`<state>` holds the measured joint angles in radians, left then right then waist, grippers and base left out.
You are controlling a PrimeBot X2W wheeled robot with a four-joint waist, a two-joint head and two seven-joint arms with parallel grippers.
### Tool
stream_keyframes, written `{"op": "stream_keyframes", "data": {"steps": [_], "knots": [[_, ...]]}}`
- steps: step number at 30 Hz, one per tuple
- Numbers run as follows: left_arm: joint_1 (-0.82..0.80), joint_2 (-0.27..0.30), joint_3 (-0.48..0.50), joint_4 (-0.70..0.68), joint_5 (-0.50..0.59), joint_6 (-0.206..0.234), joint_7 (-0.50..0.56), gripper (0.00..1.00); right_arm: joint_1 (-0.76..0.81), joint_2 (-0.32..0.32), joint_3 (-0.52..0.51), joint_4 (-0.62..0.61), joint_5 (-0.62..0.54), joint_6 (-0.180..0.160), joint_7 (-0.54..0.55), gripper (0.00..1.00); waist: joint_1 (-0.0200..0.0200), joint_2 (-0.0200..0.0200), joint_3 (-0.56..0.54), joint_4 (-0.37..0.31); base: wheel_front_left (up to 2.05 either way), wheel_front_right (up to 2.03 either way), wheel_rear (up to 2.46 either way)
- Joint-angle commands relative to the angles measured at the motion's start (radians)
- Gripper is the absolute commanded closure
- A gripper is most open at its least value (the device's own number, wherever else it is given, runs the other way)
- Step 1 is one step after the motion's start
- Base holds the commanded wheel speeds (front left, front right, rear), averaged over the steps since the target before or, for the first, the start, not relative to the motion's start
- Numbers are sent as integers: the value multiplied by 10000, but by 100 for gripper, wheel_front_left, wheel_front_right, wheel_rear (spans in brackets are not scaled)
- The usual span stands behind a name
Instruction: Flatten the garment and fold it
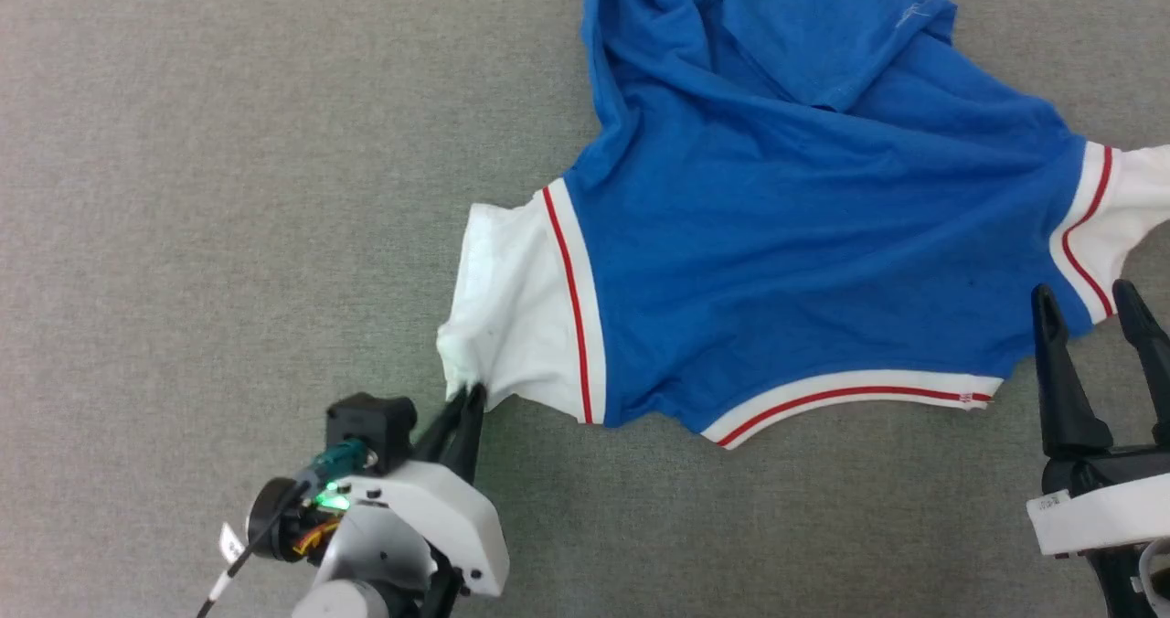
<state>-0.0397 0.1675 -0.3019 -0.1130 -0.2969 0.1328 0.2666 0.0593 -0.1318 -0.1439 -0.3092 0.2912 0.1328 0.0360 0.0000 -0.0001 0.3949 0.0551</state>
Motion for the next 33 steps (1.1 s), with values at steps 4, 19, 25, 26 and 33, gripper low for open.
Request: {"op": "stream_keyframes", "data": {"steps": [4, 19, 25, 26, 33], "knots": [[-123, -11, 319, -514, -52, 201, -407, 0, -60, -23, -63, 57, 45, -21, -6, 0, 0, 1, -70, -91, 0, 0, 0], [-810, 767, 363, -802, -721, -184, 1974, 0, -201, -154, 91, 104, 85, -21, 20, 0, 0, 1, 175, -114, 0, 0, 0], [-1048, 864, 317, 112, -931, -156, 2804, 0, -235, -190, 93, 167, 142, -21, -6, 0, 0, 1, 297, -278, 0, 0, 0], [-1026, 857, 246, 259, -1056, -236, 3004, 0, -246, -188, 93, 178, 150, -21, -10, 0, 0, 1, 311, -306, 0, 0, 0], [-1004, 475, 198, 267, -1634, -579, 2586, 100, -283, -144, 57, 279, 161, -21, -51, 0, 0, 1, 266, -377, 0, 0, 0]]}}
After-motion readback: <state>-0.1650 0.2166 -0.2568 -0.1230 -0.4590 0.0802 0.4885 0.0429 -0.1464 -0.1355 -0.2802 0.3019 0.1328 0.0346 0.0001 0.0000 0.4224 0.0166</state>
